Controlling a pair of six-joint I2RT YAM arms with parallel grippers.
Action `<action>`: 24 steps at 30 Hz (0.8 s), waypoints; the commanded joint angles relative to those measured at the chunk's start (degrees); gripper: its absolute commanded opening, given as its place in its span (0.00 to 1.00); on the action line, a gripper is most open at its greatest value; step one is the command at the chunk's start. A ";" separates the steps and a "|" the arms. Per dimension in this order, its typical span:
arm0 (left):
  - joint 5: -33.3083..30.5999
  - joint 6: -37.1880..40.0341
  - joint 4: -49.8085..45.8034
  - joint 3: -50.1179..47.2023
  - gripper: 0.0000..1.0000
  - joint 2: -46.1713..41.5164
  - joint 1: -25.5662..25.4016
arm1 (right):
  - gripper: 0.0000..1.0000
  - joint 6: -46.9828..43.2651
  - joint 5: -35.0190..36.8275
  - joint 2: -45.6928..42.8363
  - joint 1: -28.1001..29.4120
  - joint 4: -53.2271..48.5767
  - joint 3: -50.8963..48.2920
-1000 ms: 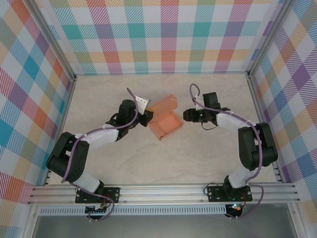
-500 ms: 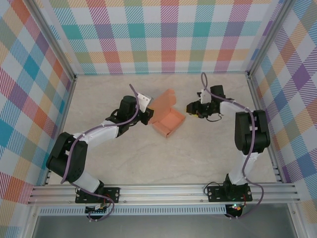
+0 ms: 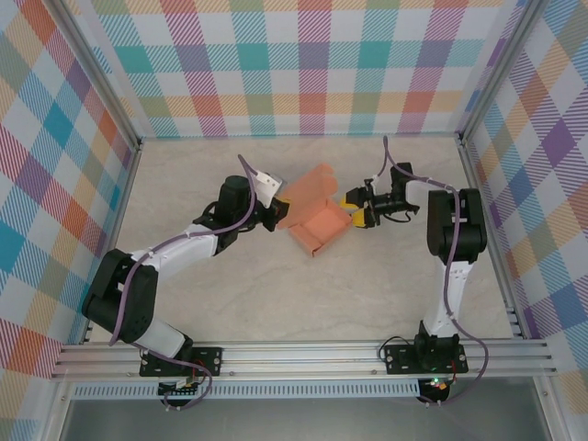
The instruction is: Fold the paper box
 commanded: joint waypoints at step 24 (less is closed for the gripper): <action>3.08 -4.65 4.11 0.98 0.00 -0.03 0.48 | 0.48 -1.26 -5.67 4.01 2.95 -3.80 3.39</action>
